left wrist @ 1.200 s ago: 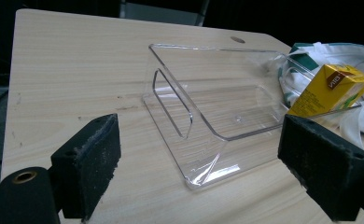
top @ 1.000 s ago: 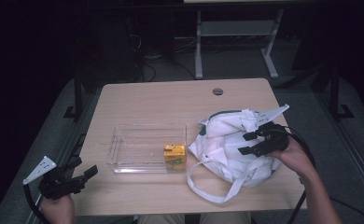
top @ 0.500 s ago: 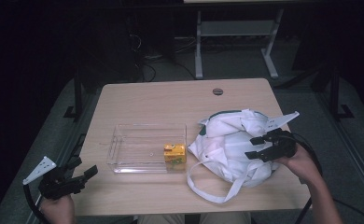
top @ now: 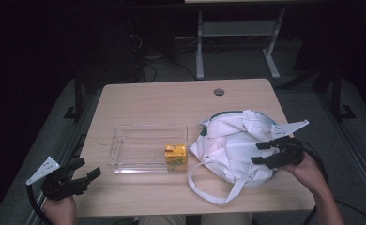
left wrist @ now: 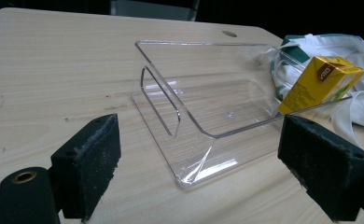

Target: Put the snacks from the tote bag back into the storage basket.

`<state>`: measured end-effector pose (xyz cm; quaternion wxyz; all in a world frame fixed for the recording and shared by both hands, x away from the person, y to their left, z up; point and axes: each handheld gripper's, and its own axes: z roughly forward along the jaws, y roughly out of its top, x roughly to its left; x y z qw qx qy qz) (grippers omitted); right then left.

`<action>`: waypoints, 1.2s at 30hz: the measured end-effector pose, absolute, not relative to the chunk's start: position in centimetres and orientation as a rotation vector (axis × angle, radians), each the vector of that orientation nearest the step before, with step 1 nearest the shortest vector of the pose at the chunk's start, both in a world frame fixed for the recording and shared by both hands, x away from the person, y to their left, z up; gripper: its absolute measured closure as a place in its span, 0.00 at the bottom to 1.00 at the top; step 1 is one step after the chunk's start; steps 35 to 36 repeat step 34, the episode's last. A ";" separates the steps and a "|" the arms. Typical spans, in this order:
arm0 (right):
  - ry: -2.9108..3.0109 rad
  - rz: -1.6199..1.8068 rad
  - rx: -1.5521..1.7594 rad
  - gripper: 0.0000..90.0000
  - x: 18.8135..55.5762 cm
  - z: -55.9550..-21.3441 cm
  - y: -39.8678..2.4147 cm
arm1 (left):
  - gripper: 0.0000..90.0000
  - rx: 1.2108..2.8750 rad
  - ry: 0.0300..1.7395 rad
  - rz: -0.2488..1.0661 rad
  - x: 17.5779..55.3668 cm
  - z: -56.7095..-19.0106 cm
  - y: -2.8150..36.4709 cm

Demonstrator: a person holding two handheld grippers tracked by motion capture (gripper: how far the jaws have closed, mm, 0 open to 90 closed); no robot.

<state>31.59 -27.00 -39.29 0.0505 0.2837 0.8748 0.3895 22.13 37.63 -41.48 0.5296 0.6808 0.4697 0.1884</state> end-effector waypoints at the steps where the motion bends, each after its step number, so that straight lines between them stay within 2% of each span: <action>1: 2.662 1.187 0.870 0.38 31.4 -39.3 -27.0 | 0.14 1.626 1.119 0.449 22.1 -41.5 37.6; 36: 2.514 1.230 0.899 0.35 26.7 -40.0 -28.7 | 0.14 1.678 1.065 0.434 22.2 -41.3 37.0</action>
